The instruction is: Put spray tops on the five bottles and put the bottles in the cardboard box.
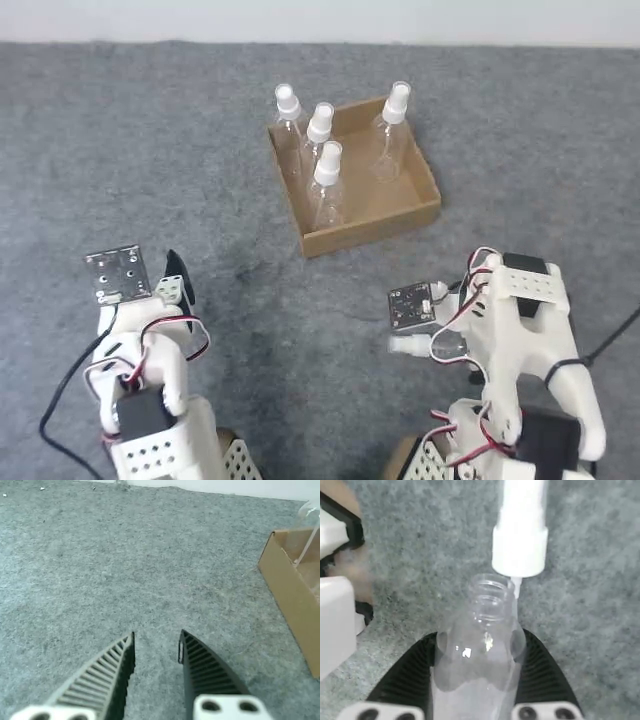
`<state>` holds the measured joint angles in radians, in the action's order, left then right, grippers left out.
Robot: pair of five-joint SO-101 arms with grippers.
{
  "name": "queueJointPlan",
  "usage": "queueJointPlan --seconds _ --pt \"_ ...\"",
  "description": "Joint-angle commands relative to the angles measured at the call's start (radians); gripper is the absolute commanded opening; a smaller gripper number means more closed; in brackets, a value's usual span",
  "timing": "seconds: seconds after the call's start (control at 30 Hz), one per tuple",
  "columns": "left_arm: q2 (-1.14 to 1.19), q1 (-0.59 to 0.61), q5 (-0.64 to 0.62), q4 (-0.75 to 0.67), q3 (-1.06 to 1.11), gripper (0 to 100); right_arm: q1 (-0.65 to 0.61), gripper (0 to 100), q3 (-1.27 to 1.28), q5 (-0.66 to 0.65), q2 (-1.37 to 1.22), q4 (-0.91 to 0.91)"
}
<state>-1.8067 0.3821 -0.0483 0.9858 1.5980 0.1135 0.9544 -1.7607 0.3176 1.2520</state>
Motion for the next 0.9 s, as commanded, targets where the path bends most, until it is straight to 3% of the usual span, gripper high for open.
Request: queueJointPlan --seconds 0.0,0.27,0.87 --pt "-0.018 -0.005 0.009 -0.029 -0.012 14 0.033 3.1 -0.008 -0.011 0.05 -0.013" --pt "-0.018 -0.005 0.009 -0.029 -0.012 14 -0.031 3.1 -0.006 0.011 0.048 -0.008" --pt "-0.018 -0.003 0.009 -0.029 -0.015 14 -0.607 3.4 -0.083 0.535 0.05 -0.016"
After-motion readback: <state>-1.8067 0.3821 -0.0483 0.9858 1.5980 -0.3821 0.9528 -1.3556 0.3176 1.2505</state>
